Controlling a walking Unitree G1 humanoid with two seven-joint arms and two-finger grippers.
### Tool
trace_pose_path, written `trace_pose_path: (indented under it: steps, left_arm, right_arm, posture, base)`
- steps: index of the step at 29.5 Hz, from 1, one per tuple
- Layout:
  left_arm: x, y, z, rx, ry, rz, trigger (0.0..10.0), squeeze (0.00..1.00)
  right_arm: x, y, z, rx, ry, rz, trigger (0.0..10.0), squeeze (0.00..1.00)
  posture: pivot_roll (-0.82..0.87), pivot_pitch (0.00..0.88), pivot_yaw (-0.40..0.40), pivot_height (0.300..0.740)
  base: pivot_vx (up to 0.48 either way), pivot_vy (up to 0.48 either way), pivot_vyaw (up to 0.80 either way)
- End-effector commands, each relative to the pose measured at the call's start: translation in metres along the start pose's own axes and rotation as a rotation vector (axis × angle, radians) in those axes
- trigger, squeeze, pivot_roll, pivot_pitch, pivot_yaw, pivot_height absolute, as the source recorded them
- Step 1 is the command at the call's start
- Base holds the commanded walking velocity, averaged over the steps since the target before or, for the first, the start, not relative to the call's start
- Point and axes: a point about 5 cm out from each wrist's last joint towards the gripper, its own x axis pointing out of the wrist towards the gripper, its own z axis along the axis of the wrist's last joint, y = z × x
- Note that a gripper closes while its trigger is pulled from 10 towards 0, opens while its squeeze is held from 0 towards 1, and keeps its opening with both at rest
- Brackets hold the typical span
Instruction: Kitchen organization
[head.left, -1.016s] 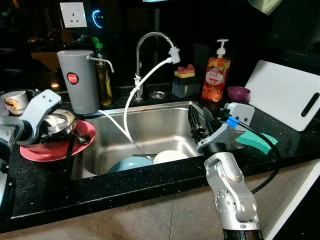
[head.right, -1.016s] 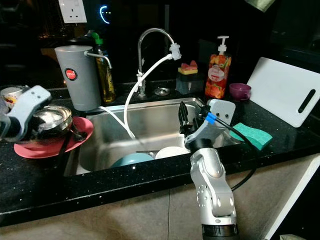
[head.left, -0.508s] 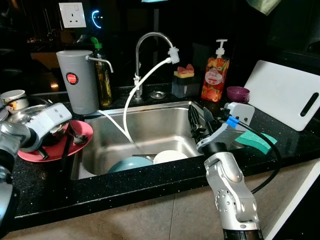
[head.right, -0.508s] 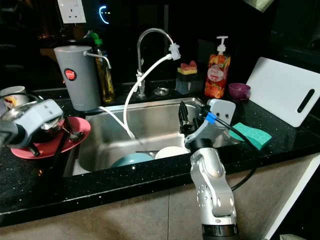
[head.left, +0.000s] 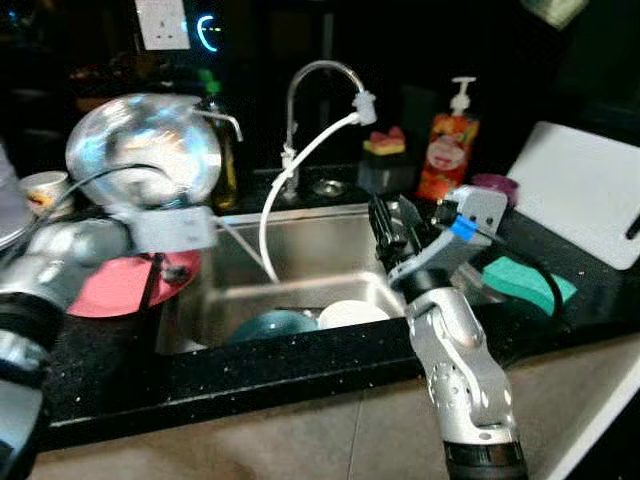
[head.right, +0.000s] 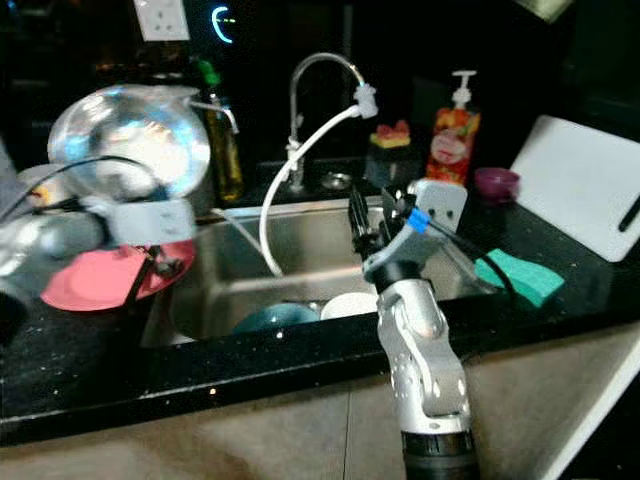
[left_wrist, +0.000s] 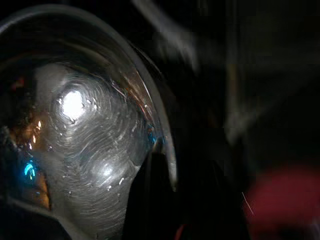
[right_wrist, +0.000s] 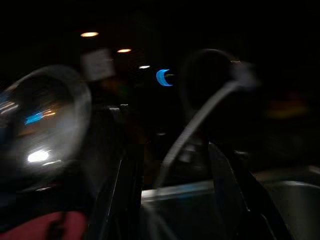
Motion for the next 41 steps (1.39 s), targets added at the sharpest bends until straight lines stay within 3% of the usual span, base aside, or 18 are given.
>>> trace_pose_path:
  steps: [1,8,21,29,30,31,40,41]
  left_arm:
    - [0.002,-0.006,0.015,0.070,-0.089,0.027,10.0,0.00]
    - [0.007,-0.020,0.042,0.144,-0.227,0.086,10.0,0.00]
    - [0.007,-0.034,0.075,0.159,-0.387,0.158,10.0,0.00]
    - [0.002,-0.052,0.090,0.106,-0.442,0.174,10.0,0.00]
    - [0.001,-0.055,0.091,0.099,-0.443,0.170,10.0,0.00]
    - [0.001,-0.058,0.092,0.093,-0.441,0.168,10.0,0.00]
    - [0.002,-0.065,0.085,0.035,-0.354,0.185,10.0,0.00]
    - [0.002,-0.065,0.084,0.014,-0.341,0.183,10.0,1.00]
  right_arm:
    - [0.000,0.009,0.003,0.029,0.018,0.074,10.0,0.00]
    - [0.000,0.022,-0.005,0.054,0.075,0.107,10.0,0.00]
    - [0.006,0.014,-0.012,0.010,0.132,0.054,10.0,0.00]
    - [0.010,0.002,-0.027,0.032,0.181,-0.040,10.0,0.00]
    - [0.011,0.000,-0.028,0.040,0.188,-0.056,4.0,0.00]
    - [0.011,-0.002,-0.030,0.049,0.193,-0.071,0.0,0.00]
    - [0.010,-0.008,-0.038,0.127,0.209,-0.105,0.0,0.00]
    - [0.010,-0.008,-0.039,0.129,0.214,-0.107,0.0,0.00]
  posture:
    - [0.12,0.031,-0.017,0.740]
    - [0.12,0.032,-0.022,0.740]
    - [0.12,0.022,-0.031,0.740]
    - [0.12,0.017,-0.035,0.740]
    - [0.12,0.017,-0.037,0.740]
    - [0.12,0.017,-0.037,0.740]
    - [0.12,0.023,-0.039,0.740]
    - [0.12,0.023,-0.039,0.740]
  base:
    - [0.000,0.000,0.00]
    - [0.000,0.000,0.00]
    - [0.000,0.000,0.00]
    - [0.000,0.000,0.00]
    - [0.000,0.000,0.00]
    - [0.000,0.000,0.00]
    - [0.000,0.000,0.00]
    - [0.000,0.000,0.00]
